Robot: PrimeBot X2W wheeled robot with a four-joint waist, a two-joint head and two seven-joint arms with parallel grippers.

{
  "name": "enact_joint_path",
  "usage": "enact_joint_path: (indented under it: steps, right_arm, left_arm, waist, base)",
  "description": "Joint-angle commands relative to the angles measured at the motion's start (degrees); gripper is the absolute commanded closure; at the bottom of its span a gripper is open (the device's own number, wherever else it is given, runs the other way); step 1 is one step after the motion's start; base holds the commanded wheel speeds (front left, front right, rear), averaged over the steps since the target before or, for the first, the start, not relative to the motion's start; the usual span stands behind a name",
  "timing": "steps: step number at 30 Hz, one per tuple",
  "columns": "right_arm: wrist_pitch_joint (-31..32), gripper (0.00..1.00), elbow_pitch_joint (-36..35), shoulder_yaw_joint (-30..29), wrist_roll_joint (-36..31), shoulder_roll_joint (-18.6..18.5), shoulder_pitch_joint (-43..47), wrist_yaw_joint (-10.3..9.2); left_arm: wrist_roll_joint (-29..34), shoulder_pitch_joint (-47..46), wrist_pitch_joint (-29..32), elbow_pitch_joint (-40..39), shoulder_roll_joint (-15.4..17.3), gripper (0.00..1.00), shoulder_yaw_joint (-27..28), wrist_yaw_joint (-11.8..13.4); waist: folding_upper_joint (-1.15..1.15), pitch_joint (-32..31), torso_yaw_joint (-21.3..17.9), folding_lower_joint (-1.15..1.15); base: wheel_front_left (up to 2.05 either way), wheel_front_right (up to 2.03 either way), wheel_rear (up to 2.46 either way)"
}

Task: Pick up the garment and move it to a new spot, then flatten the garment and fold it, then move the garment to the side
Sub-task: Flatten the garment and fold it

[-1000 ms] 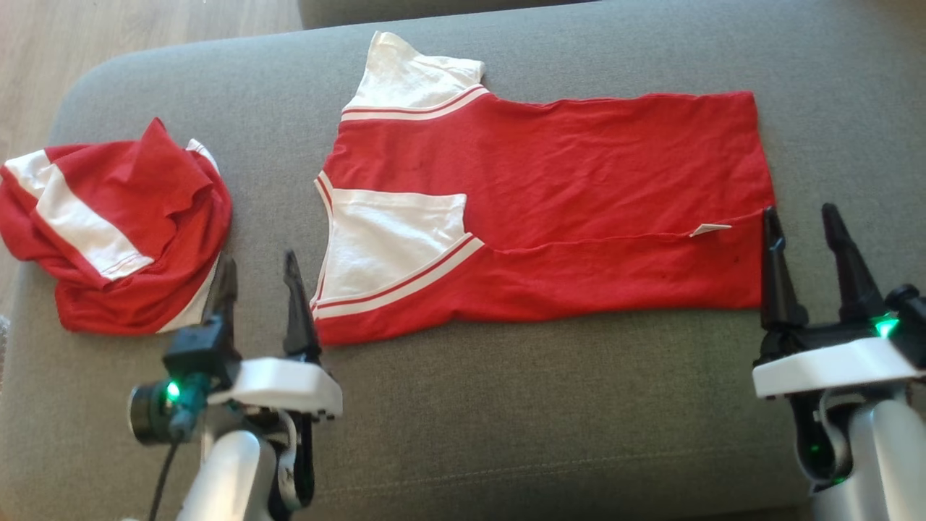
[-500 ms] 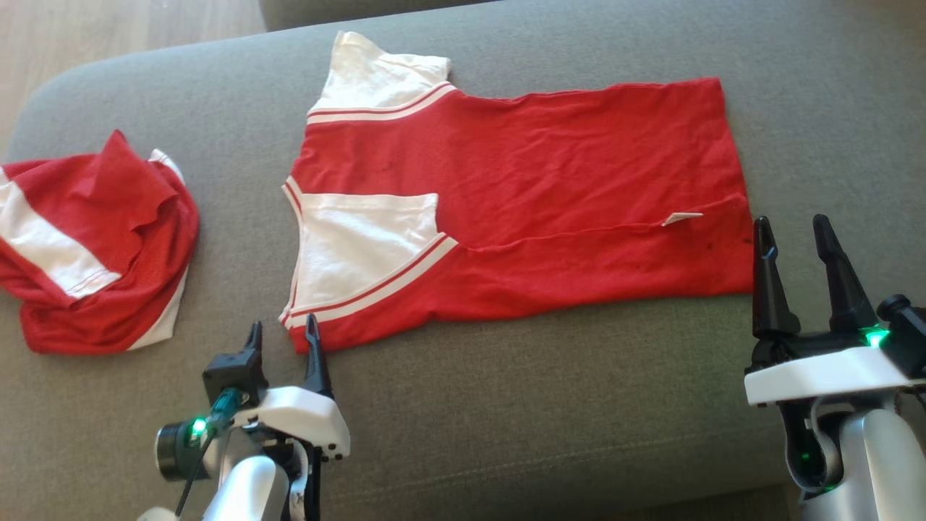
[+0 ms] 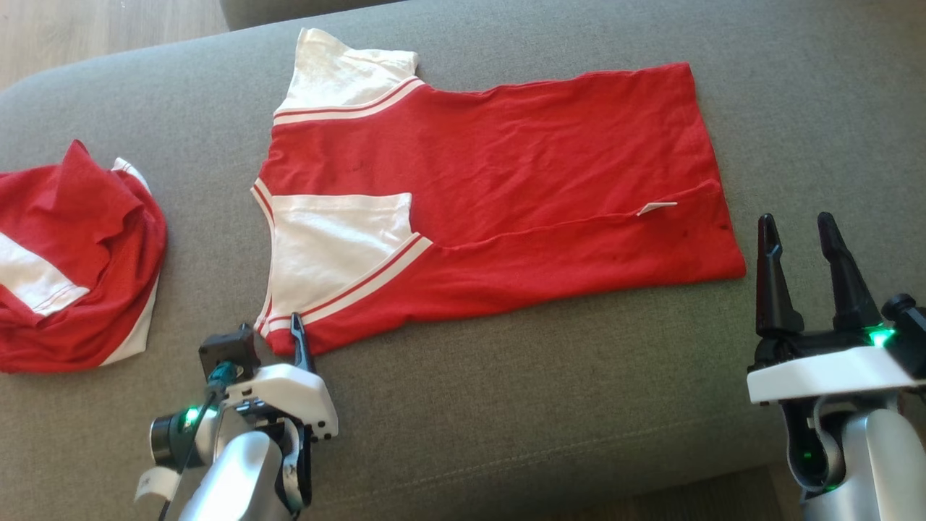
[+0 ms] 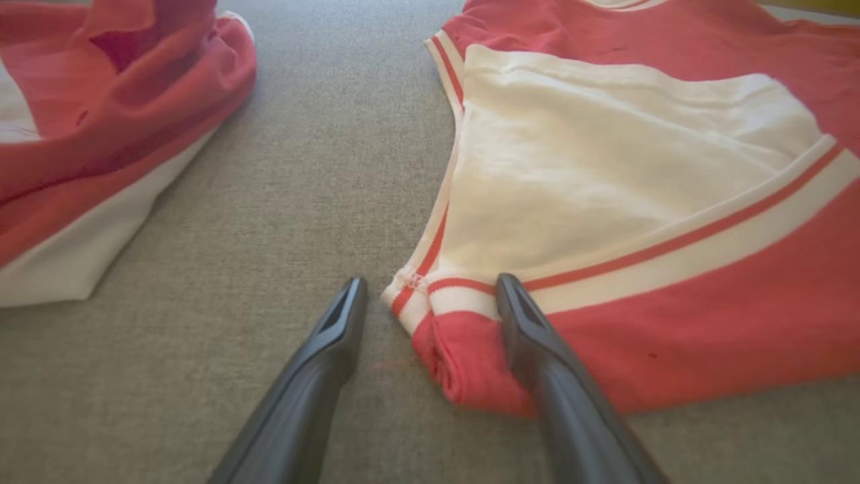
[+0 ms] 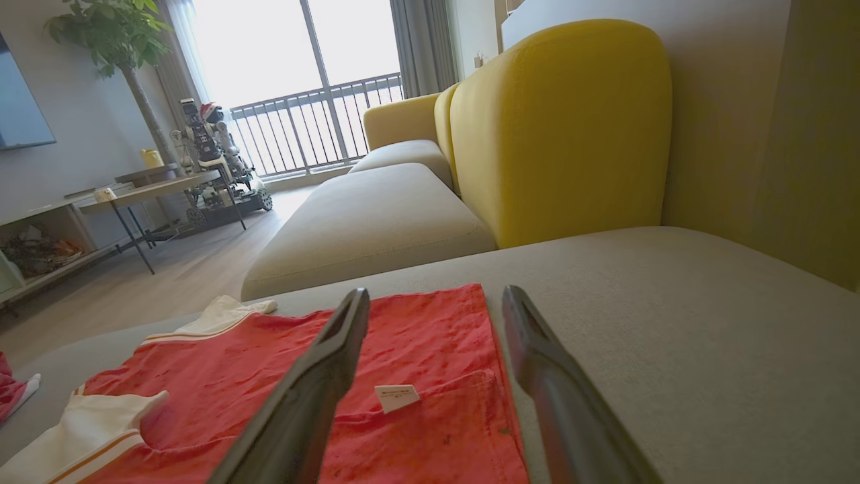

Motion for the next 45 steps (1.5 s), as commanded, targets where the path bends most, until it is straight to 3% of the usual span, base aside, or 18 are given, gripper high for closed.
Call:
enact_joint_path:
  steps: [1, 2, 4, 9, 10, 14, 26, 31, 37, 38, 39, 41, 45]
  right_arm:
    - [-0.36, 0.0, -1.5, 0.95, -0.28, 0.21, -1.04, -0.01]
    - [-0.36, 0.0, -1.17, 0.73, -0.25, 0.23, -1.04, -0.01]
    - [-0.36, 0.0, -0.03, 0.15, -0.03, 0.29, -1.09, -0.01]
    - [0.13, 0.0, 4.46, -1.46, 2.8, 0.42, -2.05, -0.01]
    - [1.02, 0.0, 7.95, -2.12, 6.61, 0.44, -2.72, -0.01]
    - [1.66, 0.0, 15.6, -4.27, 8.56, 0.45, -4.86, -0.01]
    - [1.51, 0.0, 36.85, -9.84, 11.57, 0.46, -15.6, -0.01]
    - [2.11, 0.0, 42.23, -7.94, 15.64, 0.46, -19.33, -0.01]
    - [2.98, 0.0, 43.15, -3.55, 19.94, 0.46, -19.92, -0.01]
    - [2.97, 0.2, 43.26, -3.2, 20.29, 0.46, -19.81, -0.01]
    - [2.98, 0.54, 43.29, -2.88, 20.71, 0.46, -19.76, -0.01]
    - [3.47, 1.0, 42.88, -2.06, 22.46, 0.46, -19.77, -0.01]
    - [3.79, 1.0, 41.83, -0.93, 24.56, -0.32, -19.08, -0.01]
  left_arm:
    - [-0.39, -0.68, -0.06, 0.64, 0.59, 0.0, 1.39, -0.43]
    - [-0.63, -1.03, -0.06, 1.43, 0.59, 0.29, 0.9, -1.05]
    - [-1.08, -1.72, -0.06, 2.09, 0.59, 1.0, 0.01, -1.97]
    - [-0.46, -2.74, -0.06, -0.12, 0.59, 1.0, -0.46, -1.74]
    - [0.64, -2.58, -0.06, -2.44, 0.71, 1.0, 0.12, -0.74]
    - [3.25, -1.53, -0.06, -7.81, 0.93, 1.0, 0.47, 0.26]
    - [6.11, 0.81, -0.06, -15.47, 0.76, 1.0, -1.26, -0.66]
    - [6.77, 0.71, -0.06, -15.71, 0.71, 1.0, -2.15, -0.52]
    - [7.14, 0.58, -0.06, -15.04, 0.68, 1.0, -2.63, -0.55]
    - [7.11, 0.6, -0.06, -14.94, 0.68, 1.0, -2.64, -0.56]
    - [7.08, 0.65, -0.06, -14.86, 0.67, 1.0, -2.62, -0.54]
    - [7.05, 0.74, -0.06, -14.74, 0.67, 1.0, -2.57, -0.51]
    - [7.82, 1.07, -0.06, -14.06, 0.92, 1.0, -2.56, -0.17]
  waist:
    - [0.0, 0.07, -0.03, 0.0]
    - [0.0, 0.12, -0.02, 0.0]
    - [0.0, 0.24, 0.15, 0.0]
    - [0.0, 0.4, 1.24, 0.0]
    - [0.0, 0.4, 1.65, 0.0]
    - [0.0, 0.37, 2.8, 0.0]
    - [0.0, 1.35, 4.97, 0.0]
    - [0.0, 1.66, 5.52, 0.0]
    - [0.0, 1.29, 5.91, 0.0]
    - [0.0, 1.16, 5.95, 0.0]
    - [0.0, 1.04, 5.96, 0.0]
    - [0.0, 0.86, 5.93, 0.0]
    - [0.0, 0.41, 5.71, 0.0]
  base:
    - [0.0, 0.0, 0.0]
    - [0.0, 0.0, 0.0]
    - [0.0, 0.0, 0.0]
    - [0.0, 0.0, 0.0]
    - [0.0, 0.0, 0.0]
    - [0.0, 0.0, 0.0]
    - [0.0, 0.0, 0.0]
    - [0.0, 0.0, 0.0]
    - [0.0, 0.0, 0.0]
    - [0.0, 0.0, 0.0]
    - [0.0, 0.0, 0.0]
    - [0.0, 0.0, 0.0]
    - [0.0, 0.0, 0.0]
